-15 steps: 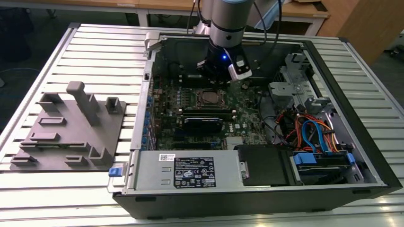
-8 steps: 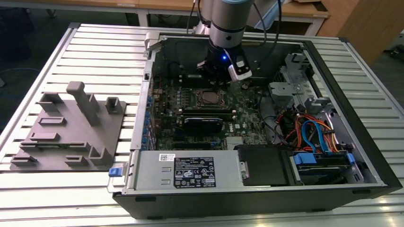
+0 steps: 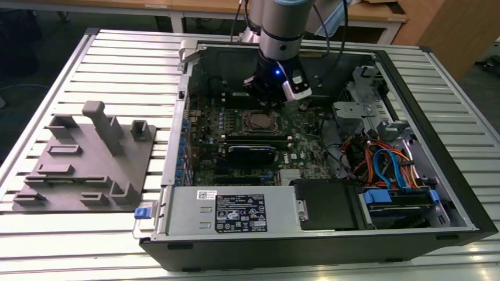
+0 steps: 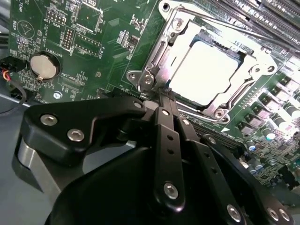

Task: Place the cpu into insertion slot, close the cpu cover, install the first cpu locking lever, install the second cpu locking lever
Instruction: 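Install the first cpu locking lever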

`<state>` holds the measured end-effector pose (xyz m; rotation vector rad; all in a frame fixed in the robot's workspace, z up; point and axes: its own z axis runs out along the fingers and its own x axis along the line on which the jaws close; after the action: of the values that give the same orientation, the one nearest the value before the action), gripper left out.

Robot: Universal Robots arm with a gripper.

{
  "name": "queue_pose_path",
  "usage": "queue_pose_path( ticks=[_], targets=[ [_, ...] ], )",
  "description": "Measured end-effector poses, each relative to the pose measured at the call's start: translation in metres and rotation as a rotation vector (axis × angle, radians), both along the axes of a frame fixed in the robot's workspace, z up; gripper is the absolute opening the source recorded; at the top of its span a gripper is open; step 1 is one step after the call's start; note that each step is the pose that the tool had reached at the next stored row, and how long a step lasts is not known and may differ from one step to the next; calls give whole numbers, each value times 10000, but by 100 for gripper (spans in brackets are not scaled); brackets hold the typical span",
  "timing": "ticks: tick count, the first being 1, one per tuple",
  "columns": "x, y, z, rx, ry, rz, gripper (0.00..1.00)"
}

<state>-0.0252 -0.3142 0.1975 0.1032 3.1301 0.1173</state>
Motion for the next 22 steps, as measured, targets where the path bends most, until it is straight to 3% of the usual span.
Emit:
queue_pose_path(
  ticks=[4,6,13,18,22],
  targets=[
    [0,0,64,-4,3,0,11],
    [0,0,62,-14,2,1,11],
    [1,-21,16,-162,6,2,11],
    [0,-24,17,-163,5,0,11],
    [0,-64,18,-163,5,0,11]
  ],
)
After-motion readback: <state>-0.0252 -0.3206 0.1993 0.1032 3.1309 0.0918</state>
